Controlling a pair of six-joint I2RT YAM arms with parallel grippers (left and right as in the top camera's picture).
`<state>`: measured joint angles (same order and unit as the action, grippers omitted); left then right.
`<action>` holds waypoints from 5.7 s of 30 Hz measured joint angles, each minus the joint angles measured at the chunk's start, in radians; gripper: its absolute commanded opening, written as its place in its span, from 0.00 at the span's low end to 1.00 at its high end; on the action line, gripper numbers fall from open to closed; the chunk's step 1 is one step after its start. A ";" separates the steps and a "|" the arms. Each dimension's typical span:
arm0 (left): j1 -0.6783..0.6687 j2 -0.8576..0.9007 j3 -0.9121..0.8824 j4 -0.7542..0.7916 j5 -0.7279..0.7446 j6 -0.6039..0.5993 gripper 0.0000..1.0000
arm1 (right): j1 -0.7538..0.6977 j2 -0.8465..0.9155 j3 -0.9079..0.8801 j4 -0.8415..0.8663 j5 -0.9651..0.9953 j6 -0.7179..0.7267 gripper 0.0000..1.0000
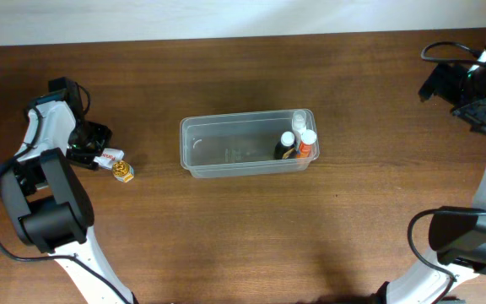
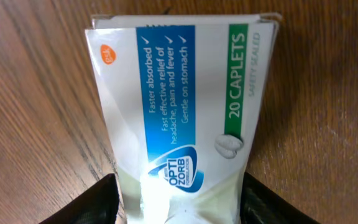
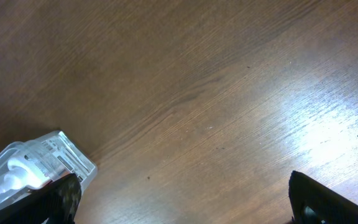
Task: Pack container
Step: 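Lift the Panadol box and carry it over the container, then lower the Panadol box into the container's middle and release it, then move the left gripper to the gold-lidded jar and grasp it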
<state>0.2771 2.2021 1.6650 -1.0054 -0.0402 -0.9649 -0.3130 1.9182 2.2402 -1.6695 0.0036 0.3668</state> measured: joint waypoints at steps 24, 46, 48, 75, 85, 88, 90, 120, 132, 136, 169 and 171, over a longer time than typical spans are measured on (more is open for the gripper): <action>0.000 -0.001 0.030 -0.028 0.054 0.465 0.25 | 0.000 0.000 0.000 0.000 0.000 0.000 0.98; -0.041 -0.001 0.738 -0.549 0.356 0.879 0.25 | 0.000 0.000 0.000 0.000 0.000 -0.001 0.98; -0.078 -0.001 0.769 -0.582 0.370 0.927 0.25 | 0.000 0.000 0.000 0.000 0.000 -0.001 0.98; -0.705 -0.001 0.777 -0.602 0.117 1.279 0.25 | 0.000 0.000 0.000 0.000 0.000 0.000 0.98; -0.731 -0.001 0.610 -0.529 0.018 1.318 0.25 | 0.000 0.000 0.000 0.000 0.000 0.000 0.98; -0.731 -0.001 0.558 -0.496 0.012 1.330 0.26 | 0.000 0.000 0.000 0.000 0.000 0.000 0.98; -0.731 -0.001 0.522 -0.462 0.009 1.347 0.25 | 0.000 0.000 0.000 0.000 0.000 0.000 0.98; -0.731 -0.001 0.327 -0.242 0.195 1.945 0.45 | 0.000 0.000 0.000 0.000 0.000 0.000 0.98; -0.731 -0.001 0.327 -0.236 0.202 1.979 0.76 | 0.000 0.000 0.000 0.000 0.000 0.000 0.98; -0.731 -0.001 0.327 -0.234 0.202 1.979 0.76 | 0.000 0.000 0.000 0.000 0.000 0.000 0.98; -0.285 -0.311 0.495 -0.444 0.159 1.160 0.99 | 0.000 0.000 0.000 0.000 0.000 0.000 0.98; -0.224 -0.311 0.449 -0.449 0.143 1.103 0.99 | 0.000 0.000 0.000 0.000 0.000 0.000 0.98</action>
<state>0.0536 1.8915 2.1143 -1.4540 0.1028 0.1383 -0.3130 1.9182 2.2402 -1.6691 0.0036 0.3664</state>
